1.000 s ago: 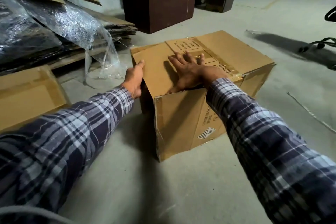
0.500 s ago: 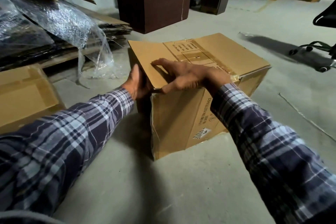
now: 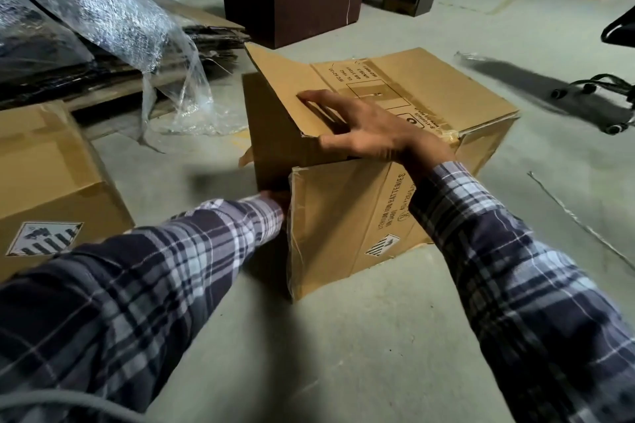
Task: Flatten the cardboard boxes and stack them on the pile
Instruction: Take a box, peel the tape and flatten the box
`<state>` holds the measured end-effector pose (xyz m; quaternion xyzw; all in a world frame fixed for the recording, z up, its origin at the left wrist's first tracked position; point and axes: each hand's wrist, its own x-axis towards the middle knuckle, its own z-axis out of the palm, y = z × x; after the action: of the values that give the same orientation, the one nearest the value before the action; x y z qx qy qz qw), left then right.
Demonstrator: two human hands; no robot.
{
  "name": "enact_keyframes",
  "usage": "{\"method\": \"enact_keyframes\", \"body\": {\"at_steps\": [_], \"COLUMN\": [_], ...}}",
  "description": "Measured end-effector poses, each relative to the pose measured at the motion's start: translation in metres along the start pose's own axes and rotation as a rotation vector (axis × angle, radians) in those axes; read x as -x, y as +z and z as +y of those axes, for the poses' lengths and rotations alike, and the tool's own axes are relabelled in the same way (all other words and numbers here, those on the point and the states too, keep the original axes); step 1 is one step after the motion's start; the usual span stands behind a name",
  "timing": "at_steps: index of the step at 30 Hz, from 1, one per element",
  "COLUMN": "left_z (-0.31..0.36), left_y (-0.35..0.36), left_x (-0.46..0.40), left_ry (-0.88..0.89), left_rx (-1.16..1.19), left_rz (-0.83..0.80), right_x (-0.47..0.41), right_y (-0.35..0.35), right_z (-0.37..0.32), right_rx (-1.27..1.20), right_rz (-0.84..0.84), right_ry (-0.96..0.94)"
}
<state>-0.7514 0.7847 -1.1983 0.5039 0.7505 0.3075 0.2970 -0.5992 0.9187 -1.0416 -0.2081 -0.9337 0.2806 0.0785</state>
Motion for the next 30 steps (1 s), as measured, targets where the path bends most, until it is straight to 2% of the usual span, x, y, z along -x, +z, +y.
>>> {"method": "enact_keyframes", "body": {"at_steps": [1, 2, 3, 5, 6, 8, 10, 11, 12, 13, 15, 16, 18, 19, 21, 22, 23, 25, 26, 30], "left_z": [-0.006, -0.01, -0.004, 0.022, 0.026, 0.026, 0.027, 0.025, 0.033, 0.031, 0.017, 0.003, -0.021, -0.036, -0.058, -0.065, -0.08, -0.098, -0.104, -0.088], "left_y": [-0.001, 0.004, 0.012, 0.013, 0.012, 0.015, 0.018, 0.022, 0.021, 0.021, 0.013, 0.009, 0.0, 0.002, 0.014, 0.019, 0.024, 0.03, 0.033, 0.03], "left_x": [-0.003, 0.001, -0.002, -0.008, -0.008, -0.007, -0.008, -0.011, -0.009, -0.01, -0.02, -0.024, -0.034, -0.041, -0.047, -0.046, -0.047, -0.055, -0.064, -0.073], "left_ry": [0.002, 0.039, -0.079, -0.302, -0.344, -0.342, -0.242, -0.209, -0.254, -0.255, -0.24, -0.299, -0.49, -0.494, -0.286, -0.169, -0.077, -0.18, -0.31, -0.351], "left_rx": [-0.062, -0.026, 0.045, 0.216, 0.196, 0.177, 0.155, 0.159, 0.123, 0.165, -0.025, -0.153, -0.592, -0.731, -0.966, -1.02, -1.025, -0.925, -0.828, -0.743], "left_rz": [0.007, -0.079, -0.126, 0.026, 0.076, 0.097, 0.15, 0.138, 0.105, 0.009, -0.111, -0.199, -0.443, -0.561, -0.713, -0.715, -0.678, -0.627, -0.602, -0.492], "right_x": [0.0, 0.0, -0.001, -0.006, -0.008, -0.014, -0.02, -0.023, -0.027, -0.03, -0.038, -0.043, -0.053, -0.058, -0.064, -0.065, -0.064, -0.061, -0.059, -0.051], "right_y": [0.0, 0.0, 0.0, 0.001, 0.003, 0.011, 0.02, 0.025, 0.029, 0.032, 0.039, 0.041, 0.047, 0.051, 0.063, 0.072, 0.084, 0.114, 0.131, 0.187], "right_z": [0.001, 0.002, 0.004, 0.011, 0.015, 0.022, 0.027, 0.029, 0.032, 0.033, 0.037, 0.038, 0.041, 0.044, 0.051, 0.057, 0.065, 0.084, 0.095, 0.138], "right_rx": [-0.006, -0.005, 0.0, 0.006, 0.009, 0.038, 0.134, 0.201, 0.262, 0.321, 0.428, 0.465, 0.526, 0.559, 0.577, 0.554, 0.517, 0.455, 0.444, 0.378], "right_rz": [0.018, 0.029, 0.033, 0.04, 0.056, 0.14, 0.304, 0.399, 0.483, 0.551, 0.628, 0.648, 0.711, 0.762, 0.878, 0.912, 0.905, 0.764, 0.669, 0.298], "right_ry": [-0.007, -0.013, -0.019, -0.032, -0.042, -0.086, -0.158, -0.188, -0.2, -0.19, -0.135, -0.119, -0.109, -0.095, -0.028, 0.015, 0.056, 0.132, 0.164, 0.319]}}
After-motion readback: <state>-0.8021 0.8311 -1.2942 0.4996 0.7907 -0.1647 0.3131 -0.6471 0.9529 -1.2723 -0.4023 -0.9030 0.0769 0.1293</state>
